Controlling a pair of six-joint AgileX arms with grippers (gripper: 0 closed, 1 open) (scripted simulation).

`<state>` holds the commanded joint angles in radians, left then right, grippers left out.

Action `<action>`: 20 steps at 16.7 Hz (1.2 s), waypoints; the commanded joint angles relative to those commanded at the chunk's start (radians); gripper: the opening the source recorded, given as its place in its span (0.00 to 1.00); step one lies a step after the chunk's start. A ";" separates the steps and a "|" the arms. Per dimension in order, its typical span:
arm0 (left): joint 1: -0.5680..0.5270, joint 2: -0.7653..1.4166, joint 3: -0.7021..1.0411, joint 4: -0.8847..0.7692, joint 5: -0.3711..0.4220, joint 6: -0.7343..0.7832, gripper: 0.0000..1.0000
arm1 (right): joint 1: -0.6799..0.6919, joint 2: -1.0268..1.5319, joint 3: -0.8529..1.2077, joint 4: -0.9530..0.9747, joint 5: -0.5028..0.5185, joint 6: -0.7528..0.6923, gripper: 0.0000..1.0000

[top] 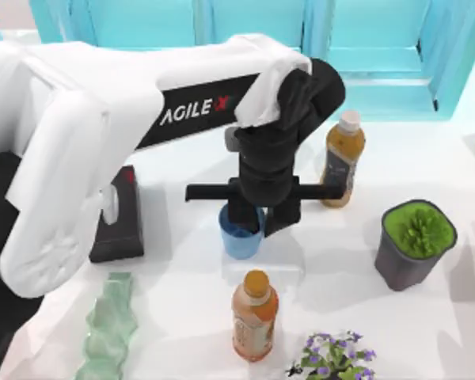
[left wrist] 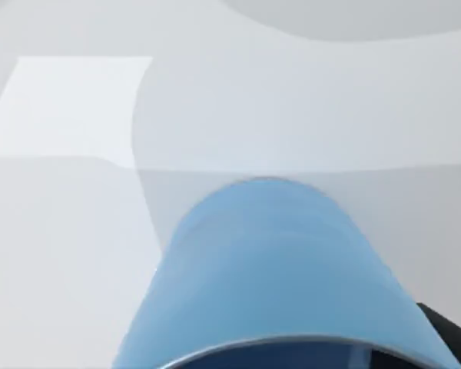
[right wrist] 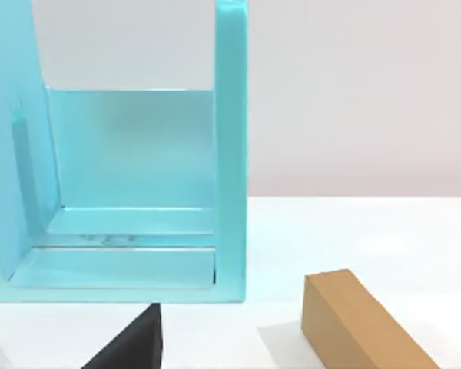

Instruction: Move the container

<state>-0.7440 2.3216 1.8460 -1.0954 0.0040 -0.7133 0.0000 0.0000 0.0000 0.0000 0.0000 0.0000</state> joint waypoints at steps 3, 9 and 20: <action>0.000 0.000 0.000 0.000 0.000 0.000 0.00 | 0.000 0.000 0.000 0.000 0.000 0.000 1.00; 0.064 -0.100 -0.057 -0.053 0.024 0.111 0.00 | 0.000 0.000 0.000 0.000 0.000 0.000 1.00; 0.599 -0.465 -0.394 -0.089 0.012 0.634 0.00 | 0.000 0.000 0.000 0.000 0.000 0.000 1.00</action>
<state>-0.1445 1.8566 1.4522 -1.1845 0.0160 -0.0793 0.0000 0.0000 0.0000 0.0000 0.0000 0.0000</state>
